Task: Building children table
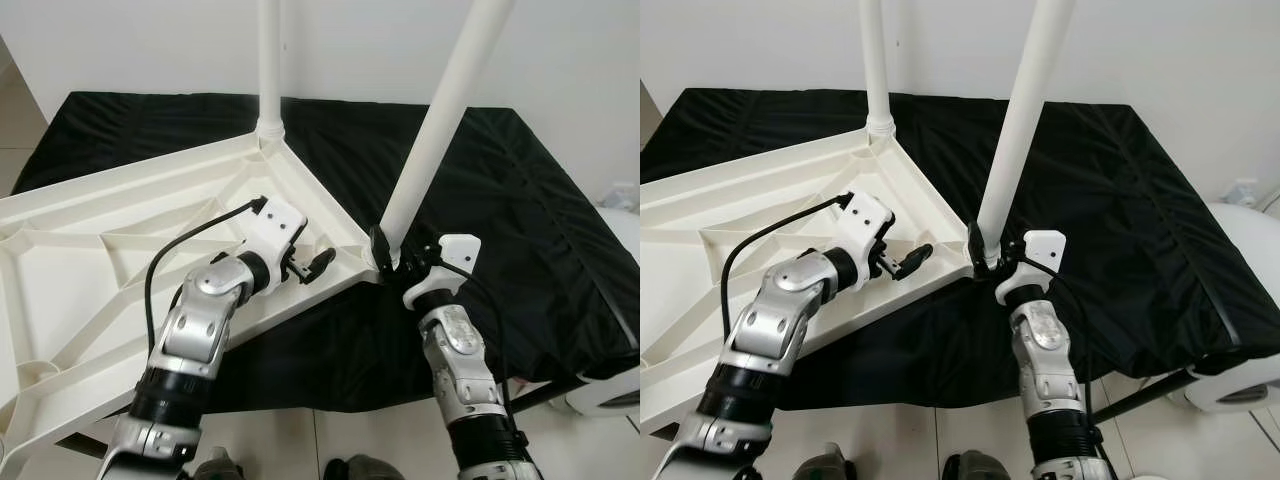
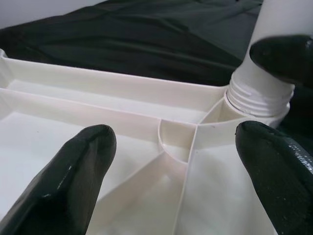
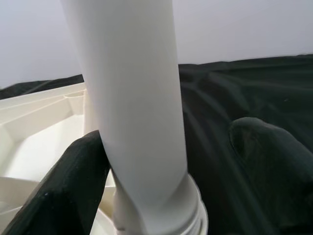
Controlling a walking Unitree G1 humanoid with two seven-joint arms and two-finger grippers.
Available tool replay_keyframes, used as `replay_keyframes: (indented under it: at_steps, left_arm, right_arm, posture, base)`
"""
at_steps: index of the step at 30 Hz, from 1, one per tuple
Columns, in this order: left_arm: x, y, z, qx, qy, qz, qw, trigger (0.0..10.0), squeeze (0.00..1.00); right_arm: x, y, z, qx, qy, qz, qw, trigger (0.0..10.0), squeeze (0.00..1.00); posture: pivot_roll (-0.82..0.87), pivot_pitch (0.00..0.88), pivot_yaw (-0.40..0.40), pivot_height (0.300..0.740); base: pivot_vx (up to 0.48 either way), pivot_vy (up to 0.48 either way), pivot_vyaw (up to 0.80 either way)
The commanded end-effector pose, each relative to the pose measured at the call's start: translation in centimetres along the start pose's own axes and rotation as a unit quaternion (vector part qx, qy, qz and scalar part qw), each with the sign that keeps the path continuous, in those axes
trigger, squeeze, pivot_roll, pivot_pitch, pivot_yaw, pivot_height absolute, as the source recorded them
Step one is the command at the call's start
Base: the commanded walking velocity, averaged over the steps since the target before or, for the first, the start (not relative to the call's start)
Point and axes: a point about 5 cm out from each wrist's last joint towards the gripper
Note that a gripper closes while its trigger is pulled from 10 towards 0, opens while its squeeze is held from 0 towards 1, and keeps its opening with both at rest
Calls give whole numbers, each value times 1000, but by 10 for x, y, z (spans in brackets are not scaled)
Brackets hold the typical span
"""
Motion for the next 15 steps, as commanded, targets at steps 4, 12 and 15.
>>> replay_keyframes:
  at_steps: [4,12,15]
  left_arm:
    - [-5,6,11,21,103,-3,994,10000,0]
    - [3,3,35,15,21,-22,999,10000,0]
    - [5,2,42,11,1,-29,1000,10000,0]
  right_arm:
    - [9,0,-7,-14,50,-2,999,10000,0]
    - [32,12,-32,-16,85,30,996,10000,0]
    - [36,16,-36,-15,88,38,995,10000,0]
  posture:
    - [5,32,-56,740]
    - [20,57,-72,740]
    - [22,59,-73,740]
  base:
    - [0,0,0]
    - [0,0,0]
    - [0,0,0]
Point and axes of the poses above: a point about 5 cm out from each wrist's last joint towards the gripper, its own z axis pointing back from the gripper into the wrist, its own y axis along the axis of the wrist's last joint, x = y × z
